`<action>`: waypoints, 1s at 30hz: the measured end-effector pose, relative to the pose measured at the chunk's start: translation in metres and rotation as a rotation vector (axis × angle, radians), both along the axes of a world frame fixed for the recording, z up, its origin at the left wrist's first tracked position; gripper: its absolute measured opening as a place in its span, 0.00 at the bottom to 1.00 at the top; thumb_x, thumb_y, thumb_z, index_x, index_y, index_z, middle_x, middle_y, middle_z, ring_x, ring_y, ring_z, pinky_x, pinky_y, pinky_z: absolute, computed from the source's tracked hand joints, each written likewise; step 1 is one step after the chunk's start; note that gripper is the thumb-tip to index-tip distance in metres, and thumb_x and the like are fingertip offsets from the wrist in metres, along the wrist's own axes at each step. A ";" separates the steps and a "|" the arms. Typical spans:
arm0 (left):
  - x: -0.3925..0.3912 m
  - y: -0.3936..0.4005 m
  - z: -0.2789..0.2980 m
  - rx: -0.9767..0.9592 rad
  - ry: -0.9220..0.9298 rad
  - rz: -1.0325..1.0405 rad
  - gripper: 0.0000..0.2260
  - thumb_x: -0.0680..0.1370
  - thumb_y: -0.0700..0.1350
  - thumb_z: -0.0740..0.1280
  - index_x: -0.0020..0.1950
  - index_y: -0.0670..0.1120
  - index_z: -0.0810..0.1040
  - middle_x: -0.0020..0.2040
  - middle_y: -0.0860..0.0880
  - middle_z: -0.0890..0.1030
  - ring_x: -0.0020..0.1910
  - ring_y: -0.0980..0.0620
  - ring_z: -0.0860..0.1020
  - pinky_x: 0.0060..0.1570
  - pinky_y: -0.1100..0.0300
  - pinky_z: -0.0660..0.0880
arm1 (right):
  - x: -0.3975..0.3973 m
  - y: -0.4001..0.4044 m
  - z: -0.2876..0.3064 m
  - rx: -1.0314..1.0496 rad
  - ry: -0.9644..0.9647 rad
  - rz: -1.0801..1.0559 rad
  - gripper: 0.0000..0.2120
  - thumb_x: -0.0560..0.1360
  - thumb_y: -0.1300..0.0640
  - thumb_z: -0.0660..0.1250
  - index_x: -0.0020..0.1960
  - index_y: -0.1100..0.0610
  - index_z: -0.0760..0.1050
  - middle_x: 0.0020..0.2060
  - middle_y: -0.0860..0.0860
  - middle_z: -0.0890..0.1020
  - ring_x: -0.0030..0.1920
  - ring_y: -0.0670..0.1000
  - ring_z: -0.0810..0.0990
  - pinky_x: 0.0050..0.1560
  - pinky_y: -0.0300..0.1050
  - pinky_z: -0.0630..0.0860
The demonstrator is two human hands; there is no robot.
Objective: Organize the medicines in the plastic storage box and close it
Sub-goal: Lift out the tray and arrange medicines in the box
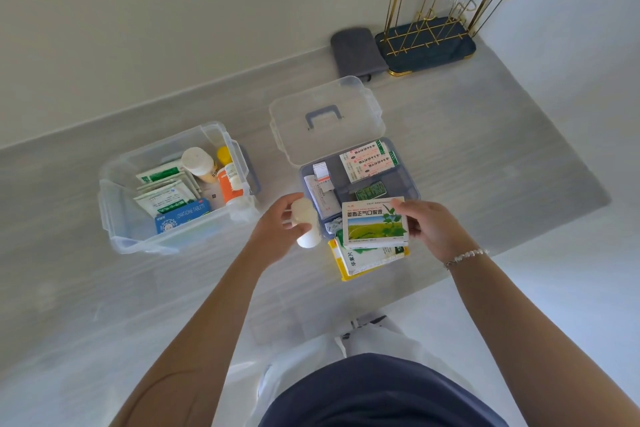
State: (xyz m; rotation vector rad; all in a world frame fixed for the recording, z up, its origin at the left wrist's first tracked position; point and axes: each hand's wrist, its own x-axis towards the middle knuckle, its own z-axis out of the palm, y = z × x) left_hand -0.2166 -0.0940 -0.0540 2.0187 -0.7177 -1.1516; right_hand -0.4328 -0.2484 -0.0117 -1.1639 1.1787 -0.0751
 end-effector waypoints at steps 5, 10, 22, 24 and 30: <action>-0.019 0.001 -0.006 0.001 -0.277 0.068 0.24 0.69 0.41 0.74 0.61 0.50 0.70 0.62 0.49 0.73 0.54 0.54 0.72 0.50 0.62 0.69 | 0.000 -0.002 -0.008 0.014 0.022 0.124 0.10 0.77 0.54 0.63 0.50 0.57 0.80 0.50 0.60 0.83 0.50 0.57 0.80 0.56 0.50 0.75; -0.029 0.008 -0.007 0.030 -0.357 0.037 0.27 0.71 0.44 0.73 0.67 0.51 0.66 0.68 0.47 0.68 0.60 0.50 0.72 0.56 0.61 0.70 | 0.000 -0.003 -0.014 0.029 0.091 0.177 0.13 0.77 0.51 0.62 0.51 0.59 0.80 0.48 0.60 0.83 0.47 0.55 0.81 0.48 0.43 0.76; -0.069 0.006 0.013 -0.156 -0.641 -0.068 0.15 0.73 0.49 0.69 0.59 0.48 0.78 0.53 0.48 0.78 0.56 0.48 0.72 0.56 0.59 0.64 | 0.006 0.009 -0.022 -0.222 0.177 0.255 0.14 0.78 0.49 0.58 0.57 0.54 0.76 0.41 0.48 0.83 0.39 0.46 0.81 0.36 0.36 0.78; -0.078 0.002 0.012 -0.145 -0.547 -0.114 0.15 0.74 0.49 0.68 0.60 0.48 0.77 0.54 0.48 0.78 0.55 0.48 0.73 0.59 0.55 0.70 | 0.007 0.009 -0.023 -0.233 0.189 0.246 0.18 0.78 0.50 0.58 0.66 0.54 0.71 0.41 0.47 0.81 0.38 0.42 0.80 0.29 0.31 0.76; -0.085 -0.003 0.007 -0.050 -0.449 -0.148 0.20 0.73 0.49 0.69 0.64 0.50 0.73 0.58 0.48 0.73 0.58 0.48 0.72 0.61 0.49 0.73 | 0.010 0.010 -0.027 -0.398 0.261 0.311 0.20 0.78 0.52 0.60 0.69 0.53 0.68 0.54 0.53 0.82 0.41 0.46 0.79 0.27 0.29 0.74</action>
